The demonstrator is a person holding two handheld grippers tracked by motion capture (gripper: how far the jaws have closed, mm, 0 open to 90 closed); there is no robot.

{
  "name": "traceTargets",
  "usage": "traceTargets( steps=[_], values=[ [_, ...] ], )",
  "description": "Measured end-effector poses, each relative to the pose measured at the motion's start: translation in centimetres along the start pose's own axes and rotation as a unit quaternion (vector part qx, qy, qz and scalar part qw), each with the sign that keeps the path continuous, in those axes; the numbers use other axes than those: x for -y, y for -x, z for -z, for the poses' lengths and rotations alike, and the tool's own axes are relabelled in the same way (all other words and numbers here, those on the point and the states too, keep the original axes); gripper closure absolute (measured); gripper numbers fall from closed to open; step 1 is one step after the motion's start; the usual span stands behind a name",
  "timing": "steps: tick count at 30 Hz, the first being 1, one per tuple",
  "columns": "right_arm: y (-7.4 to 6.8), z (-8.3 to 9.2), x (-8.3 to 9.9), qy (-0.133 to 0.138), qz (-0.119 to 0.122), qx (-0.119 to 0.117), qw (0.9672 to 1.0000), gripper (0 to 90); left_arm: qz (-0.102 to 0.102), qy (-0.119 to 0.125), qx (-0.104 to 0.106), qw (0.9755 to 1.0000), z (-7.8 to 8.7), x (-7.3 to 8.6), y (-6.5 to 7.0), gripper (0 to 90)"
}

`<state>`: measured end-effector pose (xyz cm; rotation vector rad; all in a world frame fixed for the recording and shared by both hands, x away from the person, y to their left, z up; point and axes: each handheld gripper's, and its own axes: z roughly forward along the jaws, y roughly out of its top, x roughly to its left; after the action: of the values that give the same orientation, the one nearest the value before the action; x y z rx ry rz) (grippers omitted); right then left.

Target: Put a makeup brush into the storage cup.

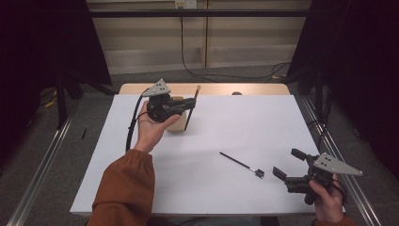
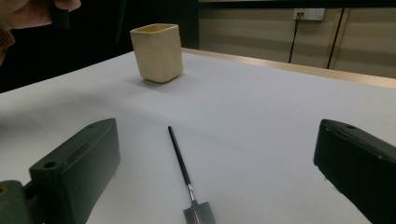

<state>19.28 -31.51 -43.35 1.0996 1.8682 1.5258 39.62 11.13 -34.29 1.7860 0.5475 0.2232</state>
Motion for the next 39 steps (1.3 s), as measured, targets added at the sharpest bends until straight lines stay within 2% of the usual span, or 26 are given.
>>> traceTargets(
  steps=[10,17,24,26,34,39],
  values=[
    [0.0,0.0,0.0,-0.001,0.001,0.001,1.0,0.0,-0.009,0.002,-0.008,0.9999,0.4,-1.0,-0.4,83.9],
    [0.0,0.0,0.0,-0.001,0.002,0.0,1.0,0.0,-0.008,0.014,-0.002,0.9999,1.0,-2.1,-0.2,83.9],
    [0.0,0.0,0.0,0.0,0.0,0.0,1.0,0.0,-0.016,0.006,-0.024,0.9996,1.2,-2.5,-0.9,83.9],
    [0.0,0.0,0.0,-0.001,0.001,0.0,1.0,0.0,-0.013,0.005,-0.025,0.9996,1.1,-2.5,-1.0,83.9],
    [0.0,0.0,0.0,-0.001,0.0,0.0,1.0,0.0,-0.02,0.001,-0.039,0.999,1.0,-3.4,-1.9,83.9],
    [0.0,-0.1,0.0,-0.001,0.002,-0.004,1.0,0.0,-0.011,0.006,-0.053,0.9985,1.1,-4.1,-3.0,83.9]
  ],
)
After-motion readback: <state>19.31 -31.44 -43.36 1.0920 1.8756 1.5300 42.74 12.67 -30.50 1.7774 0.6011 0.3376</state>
